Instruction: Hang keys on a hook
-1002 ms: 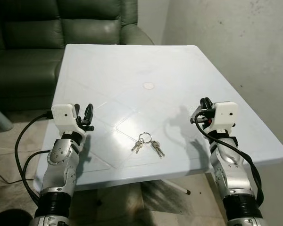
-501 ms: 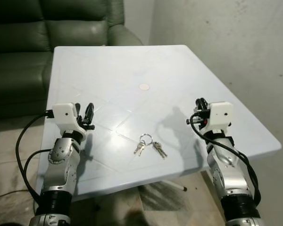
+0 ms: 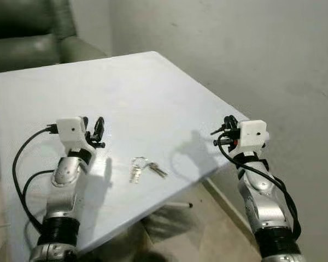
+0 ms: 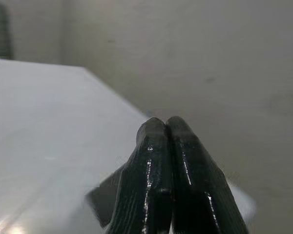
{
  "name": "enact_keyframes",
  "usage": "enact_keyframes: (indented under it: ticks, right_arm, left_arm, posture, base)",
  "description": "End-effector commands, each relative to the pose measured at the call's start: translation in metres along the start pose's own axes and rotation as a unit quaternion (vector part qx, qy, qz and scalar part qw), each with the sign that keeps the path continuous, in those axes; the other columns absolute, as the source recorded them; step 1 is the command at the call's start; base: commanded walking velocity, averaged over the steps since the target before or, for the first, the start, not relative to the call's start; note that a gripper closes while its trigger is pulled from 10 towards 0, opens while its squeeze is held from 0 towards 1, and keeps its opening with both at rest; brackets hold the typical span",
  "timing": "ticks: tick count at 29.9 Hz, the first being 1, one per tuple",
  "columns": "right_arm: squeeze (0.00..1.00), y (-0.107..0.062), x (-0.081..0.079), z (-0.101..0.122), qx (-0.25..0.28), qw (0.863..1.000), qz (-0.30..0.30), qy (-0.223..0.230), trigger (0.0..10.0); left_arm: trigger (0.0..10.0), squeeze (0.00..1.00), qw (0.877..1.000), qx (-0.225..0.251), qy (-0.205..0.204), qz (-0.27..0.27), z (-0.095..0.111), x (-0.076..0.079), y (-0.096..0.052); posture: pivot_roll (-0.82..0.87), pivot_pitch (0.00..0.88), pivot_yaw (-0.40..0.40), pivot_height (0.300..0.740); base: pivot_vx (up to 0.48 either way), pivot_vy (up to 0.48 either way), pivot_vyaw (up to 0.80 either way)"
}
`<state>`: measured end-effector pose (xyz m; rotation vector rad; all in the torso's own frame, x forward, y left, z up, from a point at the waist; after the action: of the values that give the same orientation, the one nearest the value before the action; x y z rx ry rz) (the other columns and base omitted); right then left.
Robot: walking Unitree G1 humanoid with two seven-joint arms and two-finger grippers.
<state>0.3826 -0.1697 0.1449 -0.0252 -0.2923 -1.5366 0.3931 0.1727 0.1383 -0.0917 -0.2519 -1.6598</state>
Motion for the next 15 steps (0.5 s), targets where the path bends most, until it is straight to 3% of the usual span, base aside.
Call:
enact_keyframes:
  ticks: [1, 15]
  right_arm:
    - [0.00, 0.0019, -0.0024, 0.0072, 0.010, 1.000, 0.002, 0.004, 10.0]
    - [0.00, -0.0022, 0.0012, 0.0039, 0.002, 1.000, -0.006, 0.002, 10.0]
  left_arm:
    - [10.0, 0.00, 1.000, 0.003, 0.009, 0.005, 0.0031, -0.0051, 0.0001]
    - [10.0, 0.00, 1.000, -0.003, 0.013, 0.019, -0.0025, -0.0063, -0.0015]
  posture:
    - [-0.02, 0.000, -0.051, 0.740]
    - [-0.03, 0.000, -0.051, 0.740]
  base:
    - [0.000, 0.000, -0.78]
    - [0.000, 0.000, -0.78]
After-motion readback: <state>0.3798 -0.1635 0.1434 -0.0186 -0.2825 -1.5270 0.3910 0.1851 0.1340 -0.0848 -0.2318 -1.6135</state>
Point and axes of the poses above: a point about 5 cm out from each wrist's last joint towards the gripper, its own y axis pointing out of the wrist towards the gripper, its own z axis along the axis of the wrist's last joint, x = y × z, the point moved 6 cm from there along y, pointing out of the wrist towards the gripper, and after that the axes turned 6 degrees about -y, right-handed, at the moved point
